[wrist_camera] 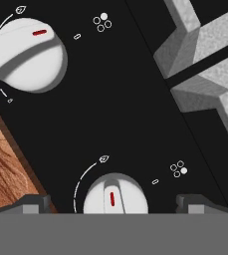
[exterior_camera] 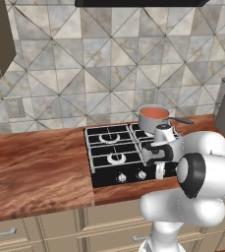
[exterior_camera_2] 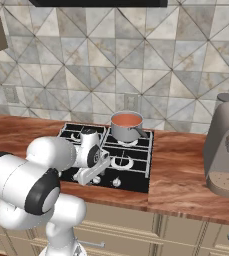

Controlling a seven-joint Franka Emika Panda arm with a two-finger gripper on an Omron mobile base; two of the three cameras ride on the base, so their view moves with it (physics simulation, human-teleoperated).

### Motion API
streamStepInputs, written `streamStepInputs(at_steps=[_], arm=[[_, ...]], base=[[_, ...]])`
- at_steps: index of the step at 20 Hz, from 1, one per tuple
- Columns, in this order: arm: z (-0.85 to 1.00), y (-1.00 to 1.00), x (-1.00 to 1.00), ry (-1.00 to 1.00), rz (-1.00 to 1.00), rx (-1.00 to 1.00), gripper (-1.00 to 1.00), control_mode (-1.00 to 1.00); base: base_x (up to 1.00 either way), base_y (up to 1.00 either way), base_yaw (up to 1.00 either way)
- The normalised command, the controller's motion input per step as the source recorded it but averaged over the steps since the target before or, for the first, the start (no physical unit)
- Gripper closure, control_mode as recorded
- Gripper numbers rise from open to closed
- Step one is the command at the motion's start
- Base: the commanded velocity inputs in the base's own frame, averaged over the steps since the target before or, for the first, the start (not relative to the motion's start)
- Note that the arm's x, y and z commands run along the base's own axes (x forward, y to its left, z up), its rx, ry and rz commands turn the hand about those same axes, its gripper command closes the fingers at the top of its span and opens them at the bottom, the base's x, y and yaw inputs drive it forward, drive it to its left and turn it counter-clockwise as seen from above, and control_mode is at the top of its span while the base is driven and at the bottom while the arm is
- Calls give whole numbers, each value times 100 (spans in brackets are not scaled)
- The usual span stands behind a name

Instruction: Wait until the marinara sauce is simmered to a deep red color and then turn off the stove.

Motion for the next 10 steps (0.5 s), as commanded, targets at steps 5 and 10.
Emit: streamStepInputs(at_steps=[5,10], arm=[[0,0,0,0,0,0,-100,-100],[0,0,0,0,0,0,-100,-100]], base=[[0,0,0],[0,0,0]])
